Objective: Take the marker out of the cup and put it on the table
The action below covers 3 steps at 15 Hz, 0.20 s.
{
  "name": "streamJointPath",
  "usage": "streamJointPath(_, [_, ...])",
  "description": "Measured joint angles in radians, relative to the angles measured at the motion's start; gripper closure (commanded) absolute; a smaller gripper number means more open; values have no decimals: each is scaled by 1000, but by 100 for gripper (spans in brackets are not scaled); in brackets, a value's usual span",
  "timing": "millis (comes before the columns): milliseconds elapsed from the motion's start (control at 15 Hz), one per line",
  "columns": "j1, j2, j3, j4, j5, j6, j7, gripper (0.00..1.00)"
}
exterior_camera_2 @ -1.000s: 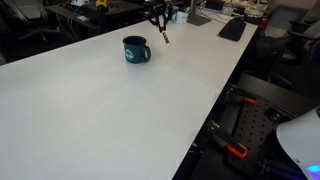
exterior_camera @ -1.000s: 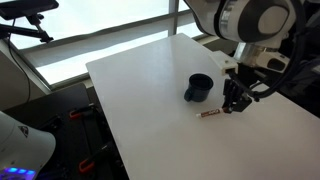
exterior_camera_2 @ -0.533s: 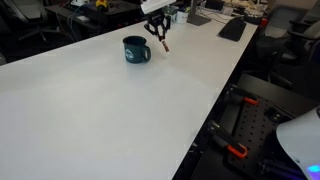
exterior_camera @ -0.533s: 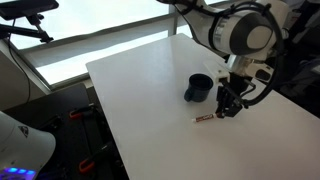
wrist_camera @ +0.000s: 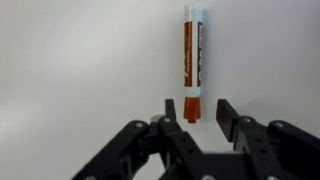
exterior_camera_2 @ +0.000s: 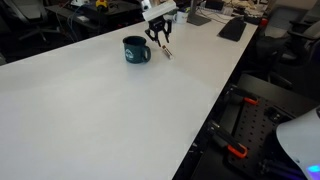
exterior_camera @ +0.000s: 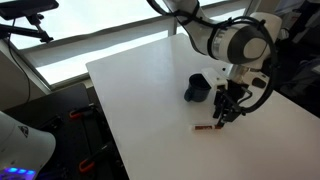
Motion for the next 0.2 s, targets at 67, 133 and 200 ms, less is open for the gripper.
streamJointPath(67, [0, 0, 0, 1, 0, 0, 0, 52])
streamJointPath(133, [0, 0, 0, 2, 0, 0, 0, 52])
streamJointPath(200, [0, 0, 0, 2, 0, 0, 0, 52])
